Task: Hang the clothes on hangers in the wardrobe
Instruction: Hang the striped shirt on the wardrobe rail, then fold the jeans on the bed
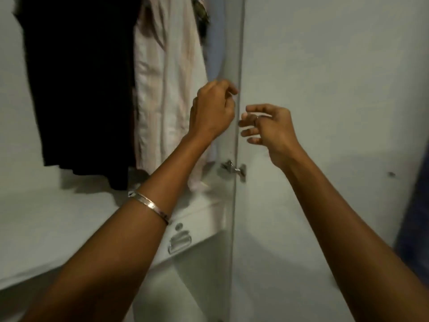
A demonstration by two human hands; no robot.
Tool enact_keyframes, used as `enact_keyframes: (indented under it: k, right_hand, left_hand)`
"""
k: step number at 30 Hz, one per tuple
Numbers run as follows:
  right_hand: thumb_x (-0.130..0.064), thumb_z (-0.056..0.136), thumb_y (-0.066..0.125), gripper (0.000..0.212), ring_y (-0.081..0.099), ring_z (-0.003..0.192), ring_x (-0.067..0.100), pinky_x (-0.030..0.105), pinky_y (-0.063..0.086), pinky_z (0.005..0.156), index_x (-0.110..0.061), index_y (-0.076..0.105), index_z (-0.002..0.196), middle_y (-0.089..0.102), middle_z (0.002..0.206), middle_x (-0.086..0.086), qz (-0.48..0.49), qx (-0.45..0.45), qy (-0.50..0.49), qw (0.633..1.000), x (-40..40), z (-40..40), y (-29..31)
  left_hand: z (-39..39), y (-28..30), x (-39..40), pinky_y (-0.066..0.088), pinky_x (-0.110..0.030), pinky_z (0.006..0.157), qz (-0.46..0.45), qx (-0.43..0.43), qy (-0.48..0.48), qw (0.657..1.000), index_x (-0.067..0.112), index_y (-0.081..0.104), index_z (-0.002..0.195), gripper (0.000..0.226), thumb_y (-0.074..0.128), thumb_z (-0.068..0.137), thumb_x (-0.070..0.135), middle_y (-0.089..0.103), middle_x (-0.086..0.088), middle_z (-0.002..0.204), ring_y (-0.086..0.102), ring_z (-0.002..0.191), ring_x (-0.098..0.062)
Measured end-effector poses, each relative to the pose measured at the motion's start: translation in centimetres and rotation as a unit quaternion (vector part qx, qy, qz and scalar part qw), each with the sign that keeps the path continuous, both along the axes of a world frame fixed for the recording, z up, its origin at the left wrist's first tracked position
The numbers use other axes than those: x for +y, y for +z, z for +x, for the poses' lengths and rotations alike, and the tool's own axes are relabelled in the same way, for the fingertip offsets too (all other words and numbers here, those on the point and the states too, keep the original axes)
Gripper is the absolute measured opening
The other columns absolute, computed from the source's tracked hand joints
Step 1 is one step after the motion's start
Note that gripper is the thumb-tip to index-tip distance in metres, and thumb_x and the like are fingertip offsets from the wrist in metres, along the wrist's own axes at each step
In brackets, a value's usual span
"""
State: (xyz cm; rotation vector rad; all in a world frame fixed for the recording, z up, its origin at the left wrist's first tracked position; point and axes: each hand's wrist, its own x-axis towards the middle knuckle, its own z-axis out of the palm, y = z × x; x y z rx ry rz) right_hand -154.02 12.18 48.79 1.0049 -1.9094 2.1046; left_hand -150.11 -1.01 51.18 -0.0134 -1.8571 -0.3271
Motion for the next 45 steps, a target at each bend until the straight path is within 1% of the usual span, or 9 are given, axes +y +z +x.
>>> enact_keyframes:
  k: [4, 6, 14, 18, 22, 31, 38, 42, 45]
  right_hand:
    - [-0.013, 0.093, 0.061, 0.022, 0.065, 0.064, 0.023, 0.03, 0.053, 0.061, -0.007, 0.062, 0.114, 0.072, 0.083, 0.012, -0.019, -0.009, -0.052, 0.998, 8.3, 3.9, -5.1]
    - [-0.015, 0.093, 0.062, 0.023, 0.067, 0.065, 0.023, 0.031, 0.054, 0.063, -0.009, 0.062, 0.115, 0.073, 0.08, 0.009, -0.022, -0.005, -0.116, 0.993, 13.4, 6.3, -7.9]
    - [-0.01, 0.092, 0.062, 0.026, 0.056, 0.055, 0.02, 0.022, 0.043, 0.048, -0.008, 0.057, 0.117, 0.067, 0.071, 0.01, -0.062, -0.063, -0.397, 0.914, 32.1, 22.2, -18.9]
    - [-0.007, 0.09, 0.064, 0.032, 0.06, 0.05, 0.009, 0.02, 0.044, 0.046, -0.004, 0.054, 0.12, 0.065, 0.069, 0.011, -0.068, -0.094, -0.572, 0.812, 40.3, 34.8, -25.1]
    - [-0.002, 0.09, 0.06, 0.035, 0.058, 0.048, 0.003, 0.02, 0.044, 0.048, -0.008, 0.05, 0.124, 0.064, 0.07, 0.017, -0.062, -0.136, -0.704, 0.694, 45.8, 47.3, -30.3]
    - [-0.019, 0.084, 0.063, 0.036, 0.063, 0.06, 0.033, 0.041, 0.052, 0.06, -0.027, 0.054, 0.117, 0.061, 0.057, -0.004, -0.088, -0.192, -0.879, 0.428, 52.3, 75.6, -38.3]
    - [-0.011, 0.087, 0.064, 0.009, 0.063, 0.06, 0.019, 0.043, 0.054, 0.07, -0.012, 0.064, 0.096, 0.066, 0.062, 0.003, -0.102, -0.369, -0.876, 0.294, 57.4, 97.1, -47.8]
    - [-0.014, 0.081, 0.069, 0.009, 0.065, 0.078, 0.029, 0.041, 0.053, 0.077, -0.022, 0.065, 0.078, 0.071, 0.08, 0.012, -0.16, -0.509, -0.816, 0.221, 61.3, 107.1, -55.4]
    - [-0.013, 0.081, 0.074, 0.022, 0.062, 0.099, 0.025, 0.033, 0.047, 0.087, -0.005, 0.069, 0.101, 0.066, 0.096, 0.01, -0.206, -0.555, -0.792, 0.151, 63.6, 112.2, -58.0]
  left_hand:
    - [0.5, -6.3, 7.2, 0.057, -0.033, 0.064, 0.126, -0.061, -0.171, 0.975, 0.02, 0.07, 0.089, 0.014, 0.057, 0.085, 0.014, 0.065, 0.01, 0.08, 0.064, 0.07, -0.01]
    - [1.3, -9.5, 12.3, 0.053, -0.019, 0.053, 0.203, -0.103, -0.256, 0.94, 0.016, 0.07, 0.09, 0.012, 0.059, 0.089, 0.011, 0.067, 0.006, 0.083, 0.065, 0.069, -0.012]
    - [9.3, -21.6, 33.4, 0.041, -0.014, 0.042, 0.317, -0.3, -0.519, 0.735, 0.008, 0.07, 0.089, 0.013, 0.061, 0.082, 0.001, 0.069, -0.007, 0.08, 0.059, 0.054, -0.012]
    - [18.5, -28.3, 44.5, 0.04, -0.014, 0.042, 0.283, -0.425, -0.596, 0.62, 0.011, 0.068, 0.086, 0.014, 0.06, 0.082, 0.0, 0.067, -0.011, 0.078, 0.055, 0.051, -0.013]
    - [28.4, -33.1, 53.1, 0.041, -0.013, 0.045, 0.17, -0.497, -0.654, 0.545, 0.011, 0.069, 0.086, 0.014, 0.06, 0.082, 0.002, 0.068, -0.006, 0.078, 0.059, 0.052, -0.013]
    - [54.4, -39.2, 67.9, 0.055, -0.031, 0.067, -0.112, -0.5, -0.765, 0.389, 0.017, 0.073, 0.085, 0.013, 0.064, 0.08, 0.008, 0.07, 0.0, 0.071, 0.066, 0.062, -0.019]
    - [75.3, -46.2, 76.2, 0.039, -0.014, 0.038, -0.155, -0.64, -0.725, 0.202, 0.002, 0.065, 0.089, 0.014, 0.055, 0.086, -0.007, 0.059, -0.005, 0.063, 0.051, 0.036, 0.0]
    - [82.9, -51.4, 80.8, 0.032, -0.011, 0.035, -0.171, -0.752, -0.614, 0.17, 0.011, 0.062, 0.085, 0.019, 0.05, 0.091, -0.003, 0.061, 0.0, 0.065, 0.05, 0.035, 0.002]
    - [85.6, -55.0, 83.3, 0.033, -0.011, 0.038, -0.174, -0.806, -0.535, 0.185, 0.016, 0.061, 0.075, 0.024, 0.054, 0.088, -0.003, 0.061, 0.004, 0.058, 0.051, 0.034, 0.0]
